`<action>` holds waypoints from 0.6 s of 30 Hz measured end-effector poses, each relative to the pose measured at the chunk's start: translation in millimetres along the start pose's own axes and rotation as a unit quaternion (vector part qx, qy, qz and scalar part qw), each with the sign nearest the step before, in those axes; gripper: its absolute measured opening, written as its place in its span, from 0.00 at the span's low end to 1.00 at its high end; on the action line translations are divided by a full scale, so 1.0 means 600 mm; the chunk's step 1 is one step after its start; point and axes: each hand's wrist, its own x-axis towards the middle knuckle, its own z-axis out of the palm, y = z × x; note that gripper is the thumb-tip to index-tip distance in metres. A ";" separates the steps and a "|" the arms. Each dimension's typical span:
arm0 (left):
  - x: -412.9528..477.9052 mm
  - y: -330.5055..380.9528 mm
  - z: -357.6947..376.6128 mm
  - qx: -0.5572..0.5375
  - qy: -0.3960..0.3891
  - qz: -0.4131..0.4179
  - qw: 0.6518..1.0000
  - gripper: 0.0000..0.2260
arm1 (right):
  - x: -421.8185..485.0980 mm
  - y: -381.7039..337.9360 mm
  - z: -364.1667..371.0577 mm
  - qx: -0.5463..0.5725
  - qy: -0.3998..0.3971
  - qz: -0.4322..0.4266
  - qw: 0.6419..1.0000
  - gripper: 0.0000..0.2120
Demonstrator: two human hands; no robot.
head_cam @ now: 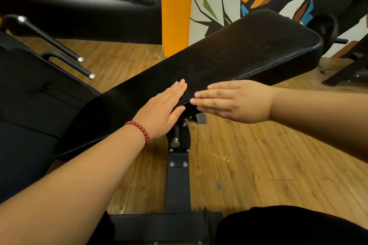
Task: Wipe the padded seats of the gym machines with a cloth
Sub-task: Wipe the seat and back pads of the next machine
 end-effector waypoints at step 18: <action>-0.020 -0.035 -0.012 0.029 -0.036 -0.008 0.999 0.29 | 0.027 -0.010 -0.003 0.006 0.017 0.008 1.000 0.24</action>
